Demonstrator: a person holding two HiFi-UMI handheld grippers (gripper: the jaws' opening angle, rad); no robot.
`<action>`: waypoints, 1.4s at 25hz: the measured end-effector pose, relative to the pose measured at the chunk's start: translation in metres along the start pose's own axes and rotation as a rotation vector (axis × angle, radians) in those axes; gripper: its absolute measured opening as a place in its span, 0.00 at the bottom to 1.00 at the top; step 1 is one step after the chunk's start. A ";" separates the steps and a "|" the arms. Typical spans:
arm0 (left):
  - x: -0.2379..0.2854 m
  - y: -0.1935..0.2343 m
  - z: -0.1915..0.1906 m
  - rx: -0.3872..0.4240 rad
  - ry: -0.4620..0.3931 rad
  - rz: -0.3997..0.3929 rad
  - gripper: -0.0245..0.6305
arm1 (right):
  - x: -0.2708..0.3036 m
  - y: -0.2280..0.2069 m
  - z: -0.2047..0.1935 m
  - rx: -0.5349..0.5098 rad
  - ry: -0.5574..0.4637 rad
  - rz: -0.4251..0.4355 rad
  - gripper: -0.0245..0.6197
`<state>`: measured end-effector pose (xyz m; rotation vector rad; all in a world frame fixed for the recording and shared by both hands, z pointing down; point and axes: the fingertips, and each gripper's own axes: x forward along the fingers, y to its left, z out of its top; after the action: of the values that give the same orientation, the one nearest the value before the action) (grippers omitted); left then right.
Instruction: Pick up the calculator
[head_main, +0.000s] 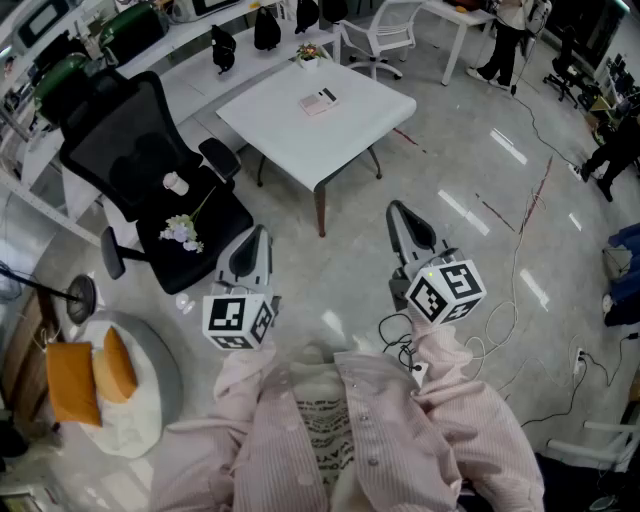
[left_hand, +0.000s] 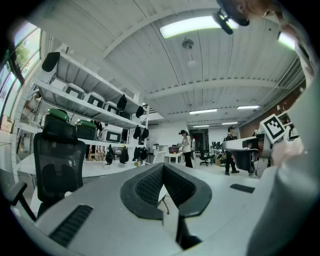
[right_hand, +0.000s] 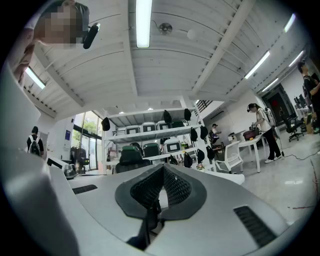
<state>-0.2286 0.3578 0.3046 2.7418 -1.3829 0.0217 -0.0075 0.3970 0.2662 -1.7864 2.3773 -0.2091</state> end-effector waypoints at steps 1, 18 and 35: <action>0.001 -0.003 0.000 0.000 0.001 0.003 0.04 | -0.001 -0.003 0.001 -0.001 -0.001 0.001 0.04; 0.006 -0.039 -0.011 -0.009 0.005 0.027 0.04 | -0.019 -0.026 -0.010 0.057 0.018 0.111 0.19; 0.073 -0.016 -0.035 -0.047 0.042 0.035 0.04 | 0.035 -0.075 -0.034 0.133 0.049 0.089 0.38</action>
<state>-0.1722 0.3113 0.3420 2.6635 -1.4022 0.0478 0.0459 0.3428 0.3133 -1.6312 2.4079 -0.3944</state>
